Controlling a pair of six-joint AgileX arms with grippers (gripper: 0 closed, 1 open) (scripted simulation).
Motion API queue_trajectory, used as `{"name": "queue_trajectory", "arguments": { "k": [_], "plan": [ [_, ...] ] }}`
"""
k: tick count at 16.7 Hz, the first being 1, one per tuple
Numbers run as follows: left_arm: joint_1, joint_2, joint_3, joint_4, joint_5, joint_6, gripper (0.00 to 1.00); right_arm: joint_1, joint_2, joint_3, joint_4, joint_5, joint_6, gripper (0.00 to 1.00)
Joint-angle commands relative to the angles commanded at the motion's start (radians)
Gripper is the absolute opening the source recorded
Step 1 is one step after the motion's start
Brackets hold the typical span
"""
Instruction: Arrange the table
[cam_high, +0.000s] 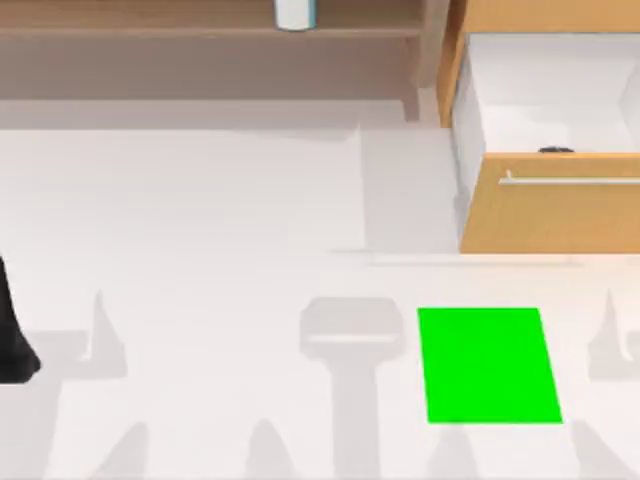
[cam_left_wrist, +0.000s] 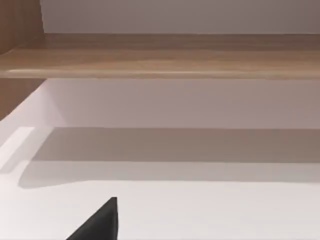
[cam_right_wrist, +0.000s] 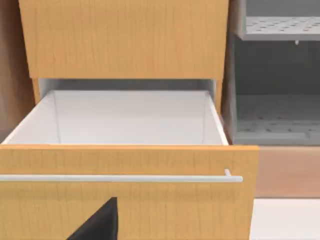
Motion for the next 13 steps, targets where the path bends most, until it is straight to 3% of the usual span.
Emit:
{"name": "queue_trajectory", "arguments": {
  "k": [6,13],
  "plan": [
    [0.000,0.000,0.000,0.000,0.000,0.000,1.00,0.003,0.102,0.101,-0.064,0.007,0.006,1.00],
    [0.000,0.000,0.000,0.000,0.000,0.000,1.00,0.032,0.674,0.624,-0.367,0.014,0.040,1.00]
  ]
}}
